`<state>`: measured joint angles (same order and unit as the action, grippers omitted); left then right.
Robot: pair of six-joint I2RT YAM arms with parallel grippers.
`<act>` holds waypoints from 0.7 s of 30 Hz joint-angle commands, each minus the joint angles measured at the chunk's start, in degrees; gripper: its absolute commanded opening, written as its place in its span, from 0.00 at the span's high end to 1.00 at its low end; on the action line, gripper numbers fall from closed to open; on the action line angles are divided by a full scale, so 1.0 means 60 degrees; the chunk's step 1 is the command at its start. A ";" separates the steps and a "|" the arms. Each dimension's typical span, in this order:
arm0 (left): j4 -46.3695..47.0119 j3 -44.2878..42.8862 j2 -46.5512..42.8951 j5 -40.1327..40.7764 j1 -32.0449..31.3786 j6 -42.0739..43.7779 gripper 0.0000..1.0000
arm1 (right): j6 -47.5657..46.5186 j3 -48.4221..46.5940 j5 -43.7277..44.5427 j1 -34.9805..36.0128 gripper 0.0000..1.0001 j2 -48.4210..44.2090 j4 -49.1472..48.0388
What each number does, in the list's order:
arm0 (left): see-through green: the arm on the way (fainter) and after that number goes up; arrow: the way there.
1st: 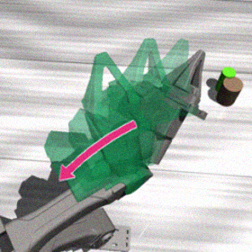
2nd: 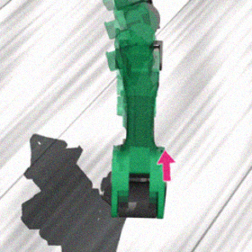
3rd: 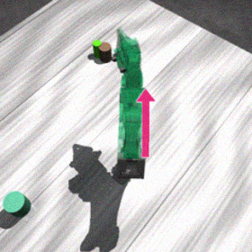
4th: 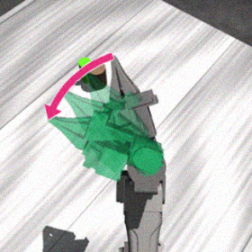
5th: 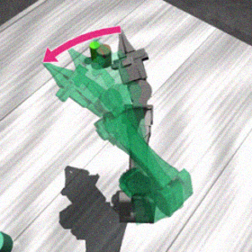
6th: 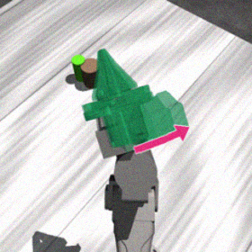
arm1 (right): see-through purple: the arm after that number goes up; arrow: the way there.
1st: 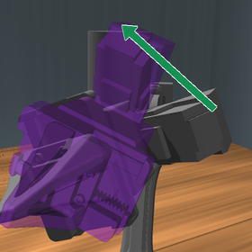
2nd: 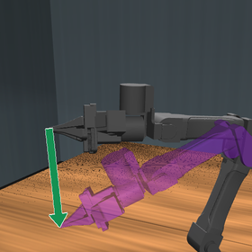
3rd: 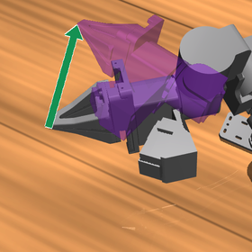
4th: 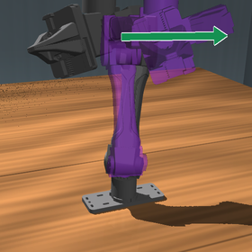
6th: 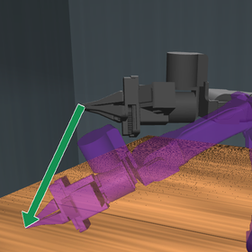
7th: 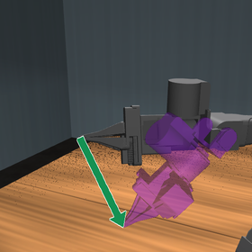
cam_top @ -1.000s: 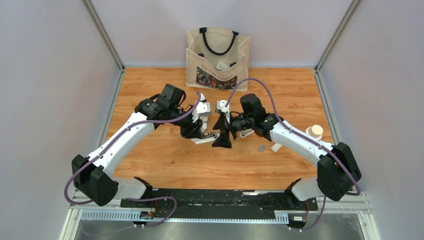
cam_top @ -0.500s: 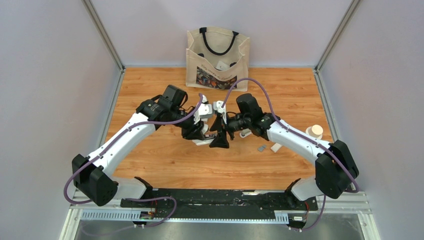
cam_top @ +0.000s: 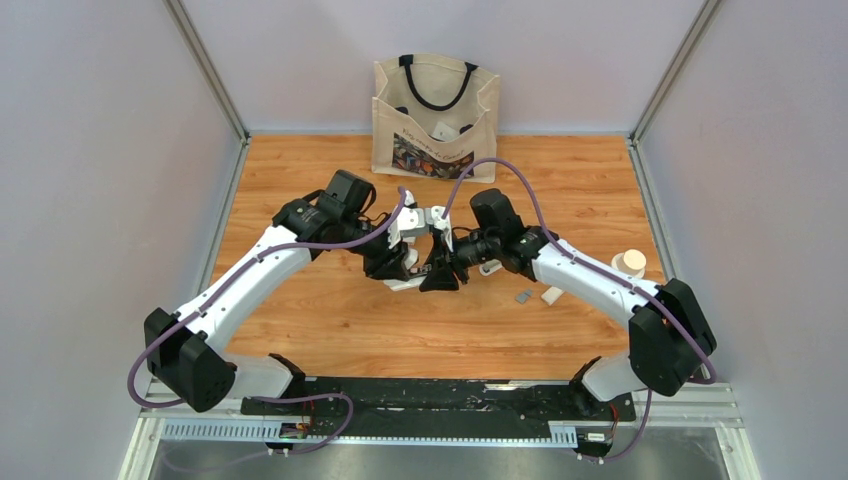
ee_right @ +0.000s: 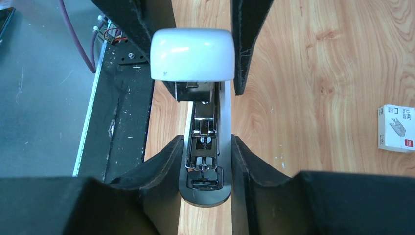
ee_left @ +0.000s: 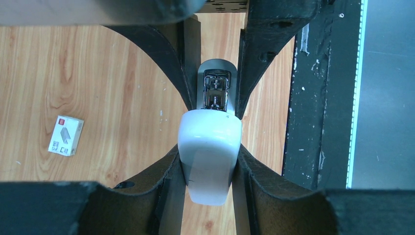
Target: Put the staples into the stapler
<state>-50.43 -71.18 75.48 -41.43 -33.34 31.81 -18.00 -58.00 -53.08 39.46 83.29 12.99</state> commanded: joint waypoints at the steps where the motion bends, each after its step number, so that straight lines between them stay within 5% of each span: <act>1: 0.0071 -0.0149 0.0017 -0.0405 -0.0039 0.0074 1.00 | -0.0135 -0.0280 -0.0426 0.0015 0.85 -0.0067 -0.0115; 5: 0.0202 -0.0266 -0.0056 -0.0448 0.0107 -0.0159 1.00 | -0.0164 -0.0236 -0.0426 0.0015 1.00 -0.0126 -0.0130; 14: 0.1943 0.0216 -0.1007 -0.1063 0.1747 -0.1711 1.00 | 0.1035 0.0202 -0.0660 -0.0526 1.00 -0.0755 -0.1328; 21: 0.3847 0.1183 -0.1593 -0.1546 0.2539 -0.3249 1.00 | 0.2764 0.1052 -0.0427 -0.0967 1.00 -0.1619 -0.3701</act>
<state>-36.21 -66.35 68.10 -52.36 -21.74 18.81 -9.10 -54.33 -54.59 35.35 78.39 0.19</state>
